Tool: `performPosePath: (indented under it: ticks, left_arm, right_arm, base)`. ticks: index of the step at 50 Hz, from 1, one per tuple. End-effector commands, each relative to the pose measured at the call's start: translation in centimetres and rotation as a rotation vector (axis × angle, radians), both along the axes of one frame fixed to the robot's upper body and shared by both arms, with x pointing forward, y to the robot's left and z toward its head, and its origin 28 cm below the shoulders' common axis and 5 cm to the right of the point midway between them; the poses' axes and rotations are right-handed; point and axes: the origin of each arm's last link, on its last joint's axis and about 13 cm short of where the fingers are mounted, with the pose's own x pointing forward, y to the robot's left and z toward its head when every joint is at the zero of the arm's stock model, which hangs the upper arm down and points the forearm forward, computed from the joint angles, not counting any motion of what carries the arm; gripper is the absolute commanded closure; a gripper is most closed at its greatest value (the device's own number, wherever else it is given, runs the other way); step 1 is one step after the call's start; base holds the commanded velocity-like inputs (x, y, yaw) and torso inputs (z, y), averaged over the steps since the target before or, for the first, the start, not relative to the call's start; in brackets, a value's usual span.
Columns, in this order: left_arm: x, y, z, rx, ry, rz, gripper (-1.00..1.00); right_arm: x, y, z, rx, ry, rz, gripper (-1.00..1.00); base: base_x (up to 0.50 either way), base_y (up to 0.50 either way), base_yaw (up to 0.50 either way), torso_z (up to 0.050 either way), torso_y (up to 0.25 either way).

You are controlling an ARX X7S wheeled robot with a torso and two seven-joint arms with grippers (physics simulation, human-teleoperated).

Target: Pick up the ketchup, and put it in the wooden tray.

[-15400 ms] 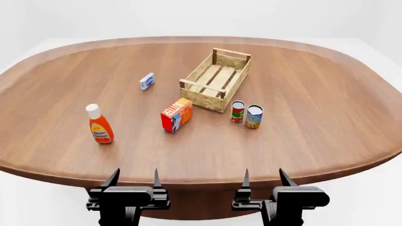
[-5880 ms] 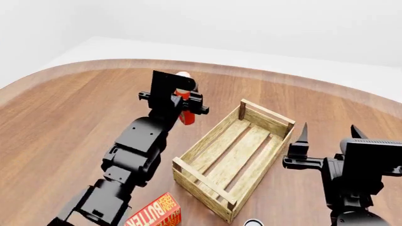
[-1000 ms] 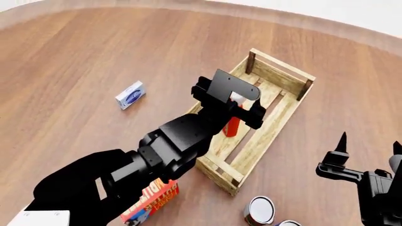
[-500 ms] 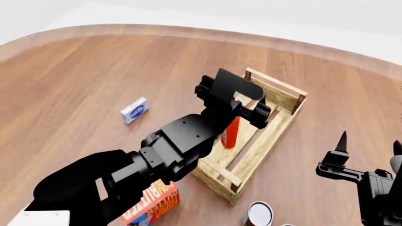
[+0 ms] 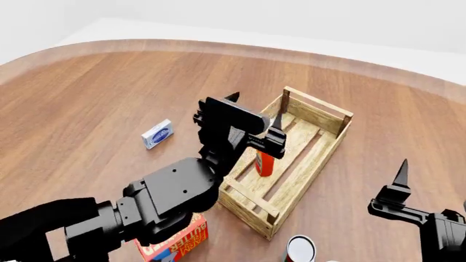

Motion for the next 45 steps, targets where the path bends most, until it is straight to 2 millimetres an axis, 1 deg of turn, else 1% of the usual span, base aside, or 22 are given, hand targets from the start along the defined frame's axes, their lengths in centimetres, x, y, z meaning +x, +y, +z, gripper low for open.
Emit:
performPosePath:
  ticks: [1, 6, 11, 19, 23, 31, 45]
  left_arm:
    - [-3.9, 2.8, -1.1, -0.066, 0.004, 0.053, -1.0]
    - [-5.3, 3.6, -1.4, -0.094, 0.02, 0.073, -1.0]
    - [-6.4, 4.3, -1.8, -0.119, 0.039, 0.104, -1.0]
    - [-7.5, 5.4, -2.6, -0.158, 0.083, 0.168, -1.0]
    - [-7.7, 5.8, -3.0, -0.169, 0.1, 0.196, -1.0]
    - [-8.1, 6.2, -3.0, -0.184, 0.109, 0.217, -1.0]
    - [-8.3, 6.6, -3.4, -0.189, 0.121, 0.234, -1.0]
  right_arm:
    - [-1.3, 0.4, 0.3, -0.002, -0.022, -0.012, -1.0]
    - [-1.7, 0.4, 0.4, -0.001, -0.029, -0.019, -1.0]
    - [-2.1, 0.4, 0.4, 0.001, -0.031, -0.026, -1.0]
    - [-2.6, 0.4, 0.1, 0.02, -0.033, -0.036, -1.0]
    - [-2.9, 0.4, 0.0, 0.024, -0.033, -0.04, -1.0]
    - [-3.5, 0.6, -0.3, 0.05, -0.03, -0.047, -1.0]
    - [-4.1, 0.9, -0.8, 0.067, -0.023, -0.051, -1.0]
  base:
    - [0.0, 0.0, 0.0, 0.0, 0.0]
    - [0.0, 0.0, 0.0, 0.0, 0.0]
    - [0.0, 0.0, 0.0, 0.0, 0.0]
    - [0.0, 0.0, 0.0, 0.0, 0.0]
    - [0.0, 0.0, 0.0, 0.0, 0.0]
    - [0.0, 0.0, 0.0, 0.0, 0.0]
    - [0.0, 0.0, 0.0, 0.0, 0.0]
